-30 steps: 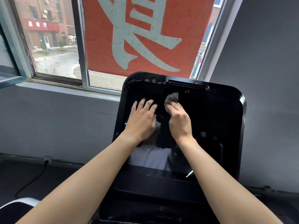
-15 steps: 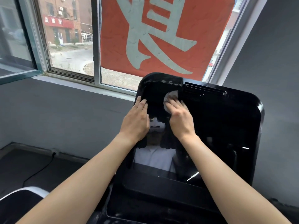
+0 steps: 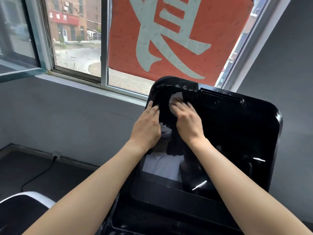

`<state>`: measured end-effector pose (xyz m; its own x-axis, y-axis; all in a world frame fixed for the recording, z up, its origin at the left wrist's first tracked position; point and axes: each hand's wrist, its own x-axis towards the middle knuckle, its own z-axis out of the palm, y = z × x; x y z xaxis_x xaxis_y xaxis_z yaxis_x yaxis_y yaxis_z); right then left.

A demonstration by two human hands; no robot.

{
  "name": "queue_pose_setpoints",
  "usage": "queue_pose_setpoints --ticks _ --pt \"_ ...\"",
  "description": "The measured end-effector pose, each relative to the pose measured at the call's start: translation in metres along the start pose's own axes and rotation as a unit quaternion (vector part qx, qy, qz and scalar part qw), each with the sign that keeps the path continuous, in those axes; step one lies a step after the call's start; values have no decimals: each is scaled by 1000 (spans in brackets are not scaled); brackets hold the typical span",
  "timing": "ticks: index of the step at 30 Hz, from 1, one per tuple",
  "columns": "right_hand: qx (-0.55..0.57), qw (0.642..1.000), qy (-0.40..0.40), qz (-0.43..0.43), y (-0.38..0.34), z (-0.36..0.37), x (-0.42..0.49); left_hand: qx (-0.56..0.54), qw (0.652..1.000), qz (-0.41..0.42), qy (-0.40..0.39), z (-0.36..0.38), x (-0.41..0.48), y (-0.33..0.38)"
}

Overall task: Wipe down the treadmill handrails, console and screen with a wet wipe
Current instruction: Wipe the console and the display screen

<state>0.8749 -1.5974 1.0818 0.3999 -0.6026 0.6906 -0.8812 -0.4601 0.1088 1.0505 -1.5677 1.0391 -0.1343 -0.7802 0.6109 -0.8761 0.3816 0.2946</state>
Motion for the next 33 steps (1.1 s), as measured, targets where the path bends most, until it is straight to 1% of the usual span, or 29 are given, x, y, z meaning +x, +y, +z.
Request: queue_pose_setpoints --ticks 2,4,6,8,12,14,15,17,19,22,23,25,27,30,32,33 --pt "4 997 43 57 -4 4 -5 9 1000 8 2 1 0 -1" --pt "22 995 50 84 -16 14 -12 5 1000 12 3 1 0 -1" --pt "49 997 25 54 -29 22 -14 -8 1000 12 7 3 -1 -2" --pt "52 999 -7 -6 -33 24 -12 -14 1000 12 10 4 -1 -3" --pt "21 996 -48 -76 -20 16 -7 -26 1000 8 6 4 -1 -4" --pt "-1 995 -51 -86 -11 9 -2 -42 999 13 -1 0 -1 -4" --pt "-5 997 -39 -72 -7 5 1 -53 998 17 -2 -2 -3 -5" --pt "2 1000 -8 -14 -7 3 5 -74 997 17 3 -5 -9 -8" --pt "8 999 15 34 -19 9 5 -87 996 3 14 -5 -17 -10" --pt "42 996 34 67 -38 24 2 -97 994 -32 22 1 -25 -16" --pt "51 997 29 57 -42 27 1 -98 994 -40 24 3 -25 -18" --pt "47 999 9 -2 -46 30 -3 -93 995 -40 27 7 -24 -20" --pt "26 997 -6 -67 -43 28 -4 -90 995 -38 36 9 -24 -21" --pt "-19 991 -13 -134 -25 22 0 -102 992 -51 54 6 -26 -19" --pt "-39 989 -12 -145 -14 17 5 -112 991 -47 53 4 -28 -21" --pt "-39 990 -7 -135 -12 17 7 -119 991 -45 51 4 -28 -22"
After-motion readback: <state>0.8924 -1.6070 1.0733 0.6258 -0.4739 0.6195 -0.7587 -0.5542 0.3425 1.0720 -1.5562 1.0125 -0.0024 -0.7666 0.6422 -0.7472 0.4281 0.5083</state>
